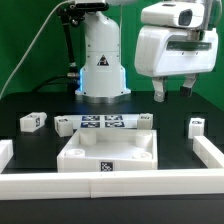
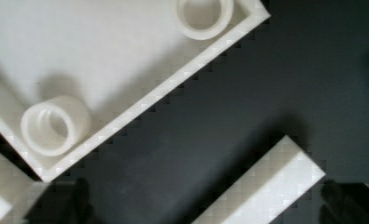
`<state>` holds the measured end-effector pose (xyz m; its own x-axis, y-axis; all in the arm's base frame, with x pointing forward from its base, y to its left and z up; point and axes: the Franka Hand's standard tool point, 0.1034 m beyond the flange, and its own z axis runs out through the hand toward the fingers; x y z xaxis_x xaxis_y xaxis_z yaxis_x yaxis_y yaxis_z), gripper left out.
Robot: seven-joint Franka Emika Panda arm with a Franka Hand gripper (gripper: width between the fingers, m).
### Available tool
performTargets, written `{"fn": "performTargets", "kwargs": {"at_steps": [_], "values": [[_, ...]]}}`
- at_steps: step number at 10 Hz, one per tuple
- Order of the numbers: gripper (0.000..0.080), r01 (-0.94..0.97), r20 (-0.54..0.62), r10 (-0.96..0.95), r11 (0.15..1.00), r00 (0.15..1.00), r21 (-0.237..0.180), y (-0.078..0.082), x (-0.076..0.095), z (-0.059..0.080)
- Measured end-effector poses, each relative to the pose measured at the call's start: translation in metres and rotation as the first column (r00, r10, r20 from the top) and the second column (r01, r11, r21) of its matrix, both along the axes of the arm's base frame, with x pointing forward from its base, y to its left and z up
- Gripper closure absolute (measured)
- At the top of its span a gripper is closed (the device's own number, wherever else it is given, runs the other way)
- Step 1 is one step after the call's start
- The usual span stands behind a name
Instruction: Assemble one leg
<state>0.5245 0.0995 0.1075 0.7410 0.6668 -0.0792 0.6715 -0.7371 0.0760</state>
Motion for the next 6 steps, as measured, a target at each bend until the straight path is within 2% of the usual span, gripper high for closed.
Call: {"fn": "performTargets", "kwargs": {"at_steps": [1, 6], "values": [[0.0150, 0.003, 0.009, -0.003, 1.000, 1.000, -0.019, 0.0003, 0.0002, 0.0001], [0.0150, 0.011, 0.009, -0.011, 1.000, 1.000, -0.018, 0.0006, 0.0000, -0.0002]]}}
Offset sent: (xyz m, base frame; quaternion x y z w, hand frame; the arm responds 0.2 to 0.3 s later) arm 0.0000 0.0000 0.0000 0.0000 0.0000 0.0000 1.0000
